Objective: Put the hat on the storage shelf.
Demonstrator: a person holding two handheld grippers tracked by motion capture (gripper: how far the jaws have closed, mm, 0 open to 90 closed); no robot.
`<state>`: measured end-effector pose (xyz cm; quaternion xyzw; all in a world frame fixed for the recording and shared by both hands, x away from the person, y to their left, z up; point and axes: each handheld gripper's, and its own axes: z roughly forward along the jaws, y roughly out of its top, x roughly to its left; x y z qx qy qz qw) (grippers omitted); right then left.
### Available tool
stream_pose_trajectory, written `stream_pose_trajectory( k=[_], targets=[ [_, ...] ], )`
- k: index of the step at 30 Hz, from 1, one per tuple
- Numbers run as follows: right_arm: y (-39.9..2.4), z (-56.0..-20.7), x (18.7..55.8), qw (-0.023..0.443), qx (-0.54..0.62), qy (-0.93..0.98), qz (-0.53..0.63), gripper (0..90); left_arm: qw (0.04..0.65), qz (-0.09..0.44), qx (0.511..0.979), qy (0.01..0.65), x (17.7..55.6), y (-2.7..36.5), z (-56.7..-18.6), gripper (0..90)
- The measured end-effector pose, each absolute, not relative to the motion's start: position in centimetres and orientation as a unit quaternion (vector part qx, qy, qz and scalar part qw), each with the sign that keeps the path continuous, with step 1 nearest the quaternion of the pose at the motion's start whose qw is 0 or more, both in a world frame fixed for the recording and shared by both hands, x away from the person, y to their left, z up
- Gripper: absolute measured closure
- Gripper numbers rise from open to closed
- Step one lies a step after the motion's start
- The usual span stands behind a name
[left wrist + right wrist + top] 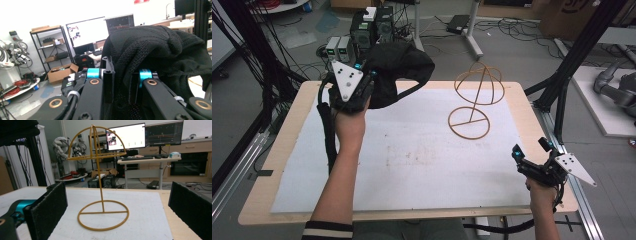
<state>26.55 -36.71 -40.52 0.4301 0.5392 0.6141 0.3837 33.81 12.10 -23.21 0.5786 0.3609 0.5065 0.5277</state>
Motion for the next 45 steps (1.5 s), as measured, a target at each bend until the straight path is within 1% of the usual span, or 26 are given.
stream_pose_trajectory(
  k=[21, 24, 30, 45],
  targets=[
    [-36.9, -40.7, 26.6, 0.376, 0.438, 0.535, 0.617, 1.7, 0.541, 0.502, 0.583, 0.339, 36.1, 7.1, -20.9, 80.8],
    [-37.1, -40.7, 26.5, 0.379, 0.437, 0.534, 0.617, 1.7, 0.539, 0.500, 0.590, 0.335, 36.4, 6.2, -20.6, 80.8],
    [-37.4, -40.8, 26.4, 0.380, 0.438, 0.531, 0.618, 1.7, 0.542, 0.499, 0.593, 0.326, 37.1, 4.4, -20.3, 80.8],
    [-38.1, -41.1, 26.1, 0.379, 0.446, 0.528, 0.615, 1.7, 0.557, 0.475, 0.601, 0.321, 39.0, 1.0, -20.3, 80.8]
  ],
)
